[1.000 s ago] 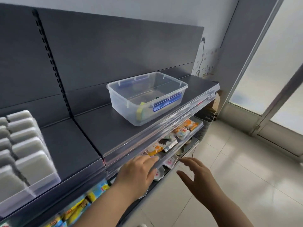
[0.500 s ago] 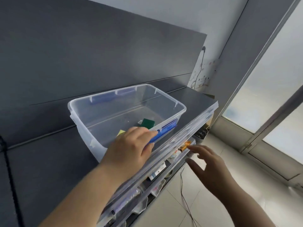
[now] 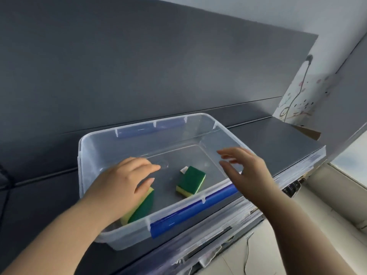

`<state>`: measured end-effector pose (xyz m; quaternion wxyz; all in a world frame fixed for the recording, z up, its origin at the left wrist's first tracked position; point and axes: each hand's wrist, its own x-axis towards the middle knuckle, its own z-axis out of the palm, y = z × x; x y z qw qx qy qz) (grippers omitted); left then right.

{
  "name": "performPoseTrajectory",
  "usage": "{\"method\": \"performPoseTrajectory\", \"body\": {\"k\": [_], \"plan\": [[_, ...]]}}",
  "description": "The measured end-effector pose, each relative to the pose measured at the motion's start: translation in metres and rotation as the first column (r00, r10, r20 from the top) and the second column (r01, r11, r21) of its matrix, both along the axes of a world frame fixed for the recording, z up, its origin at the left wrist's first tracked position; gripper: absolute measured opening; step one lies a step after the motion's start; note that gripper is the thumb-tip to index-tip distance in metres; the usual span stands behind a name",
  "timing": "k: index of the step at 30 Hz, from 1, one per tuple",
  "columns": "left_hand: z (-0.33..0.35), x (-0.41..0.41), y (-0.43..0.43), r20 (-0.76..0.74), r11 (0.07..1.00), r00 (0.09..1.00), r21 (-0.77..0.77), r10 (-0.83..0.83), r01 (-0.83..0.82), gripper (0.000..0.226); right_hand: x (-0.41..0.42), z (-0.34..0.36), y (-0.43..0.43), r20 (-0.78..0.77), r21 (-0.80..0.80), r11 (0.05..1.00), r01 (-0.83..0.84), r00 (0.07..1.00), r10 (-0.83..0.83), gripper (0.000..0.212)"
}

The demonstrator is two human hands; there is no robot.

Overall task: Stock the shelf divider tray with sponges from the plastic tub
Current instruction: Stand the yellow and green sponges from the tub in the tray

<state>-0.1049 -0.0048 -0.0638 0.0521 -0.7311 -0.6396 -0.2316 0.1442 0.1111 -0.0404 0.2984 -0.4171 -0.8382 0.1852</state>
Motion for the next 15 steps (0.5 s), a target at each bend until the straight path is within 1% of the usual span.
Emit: {"method": "performPoseTrajectory", "body": {"k": [1,3,5,7,9,11,13,15], "plan": [[0.0,-0.001,0.002,0.006,0.999,0.999,-0.015,0.037,-0.037,0.034,-0.005,0.002,0.018,0.049,-0.032,0.999,-0.041,0.998,0.042,0.025],[0.0,-0.002,0.007,0.0,0.994,0.994,-0.017,0.11,-0.11,0.033,-0.018,0.002,0.054,0.2,-0.094,0.986,-0.138,0.968,0.154,0.026],[-0.002,-0.001,0.012,-0.021,0.982,0.983,-0.045,0.18,-0.181,0.033,-0.035,-0.004,0.083,0.356,-0.179,0.951,-0.251,0.885,0.3,0.029],[-0.007,-0.002,0.019,-0.083,0.953,0.966,-0.163,0.246,-0.257,0.035,-0.052,-0.012,0.103,0.507,-0.263,0.902,-0.341,0.747,0.43,0.033],[-0.011,-0.003,0.026,-0.186,0.894,0.946,-0.319,0.266,-0.314,0.038,-0.065,-0.022,0.118,0.637,-0.315,0.848,-0.426,0.567,0.522,0.039],[-0.016,-0.001,0.033,-0.245,0.819,0.933,-0.456,0.262,-0.35,0.04,-0.074,-0.032,0.13,0.685,-0.382,0.783,-0.49,0.419,0.596,0.053],[-0.023,0.003,0.04,-0.276,0.721,0.929,-0.589,0.246,-0.365,0.047,-0.079,-0.043,0.139,0.701,-0.438,0.727,-0.528,0.305,0.644,0.066],[-0.03,0.007,0.047,-0.277,0.627,0.927,-0.683,0.252,-0.375,0.054,-0.082,-0.054,0.145,0.735,-0.435,0.681,-0.589,0.205,0.646,0.075]]}}
